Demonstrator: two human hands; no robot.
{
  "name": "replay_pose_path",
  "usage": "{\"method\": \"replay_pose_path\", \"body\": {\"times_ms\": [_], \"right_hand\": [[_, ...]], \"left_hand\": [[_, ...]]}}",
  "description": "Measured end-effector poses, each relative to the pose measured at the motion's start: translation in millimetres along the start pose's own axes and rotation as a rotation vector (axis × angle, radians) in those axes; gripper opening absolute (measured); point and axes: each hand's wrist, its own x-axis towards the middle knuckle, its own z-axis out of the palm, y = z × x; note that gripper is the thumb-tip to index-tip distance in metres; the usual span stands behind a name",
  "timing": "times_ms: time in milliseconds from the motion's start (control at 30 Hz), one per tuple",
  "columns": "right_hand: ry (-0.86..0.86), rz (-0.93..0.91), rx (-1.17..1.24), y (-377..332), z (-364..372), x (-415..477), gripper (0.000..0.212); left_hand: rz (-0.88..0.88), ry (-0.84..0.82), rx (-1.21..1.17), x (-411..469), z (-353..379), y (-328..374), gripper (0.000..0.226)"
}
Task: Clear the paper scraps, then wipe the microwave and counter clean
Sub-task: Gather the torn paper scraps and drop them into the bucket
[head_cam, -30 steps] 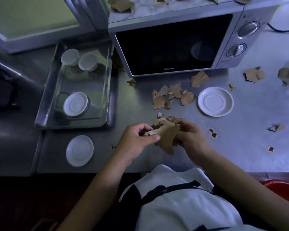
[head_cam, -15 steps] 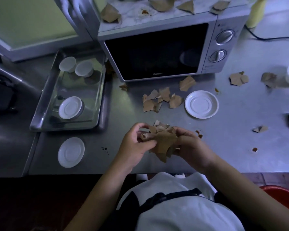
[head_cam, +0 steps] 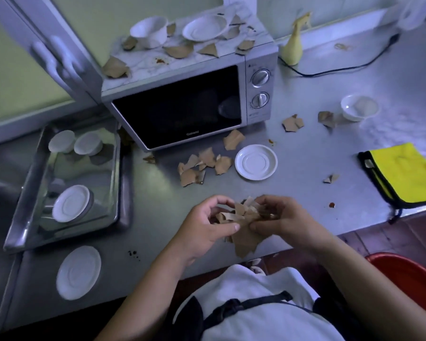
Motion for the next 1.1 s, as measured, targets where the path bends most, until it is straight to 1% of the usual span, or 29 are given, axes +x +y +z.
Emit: {"method": "replay_pose_path", "body": {"times_ms": [100,267,333,433,533,667,867,933,1100], "right_hand": [[0.097,-0.009,-0.055,-3,4,-19,0.02],[0.277,0.067,-0.079,7,24,-69,0.015],[0.403,0.096,-0.011,16,32,-91,0.013],[0.635,0.138,0.125,35,42,-127,0.011],[0.77,0.167,0.179,47,43,-167,0.018],[0.81,0.182,0.181,55,28,-213,0.032],[0.913,0.169,0.226,78,-7,-243,0.027],[0.917,0.183,0.243,90,-29,-253,0.024],[0.877,0.286,0.363,132,-102,-290,0.02]], "left_hand": [[0.015,-0.08,-0.005,-2,1,4,0.034],[0.011,-0.239,-0.039,-16,15,-8,0.031],[-0.007,-0.31,-0.073,-23,25,-21,0.03],[-0.025,-0.417,-0.1,-31,45,-40,0.037],[-0.022,-0.513,-0.056,-38,76,-49,0.038],[-0.054,-0.644,0.062,-44,119,-51,0.035],[-0.08,-0.732,0.28,-26,179,-53,0.029],[-0.123,-0.754,0.33,-17,206,-53,0.03],[-0.327,-0.781,0.412,7,300,-61,0.033]]}}
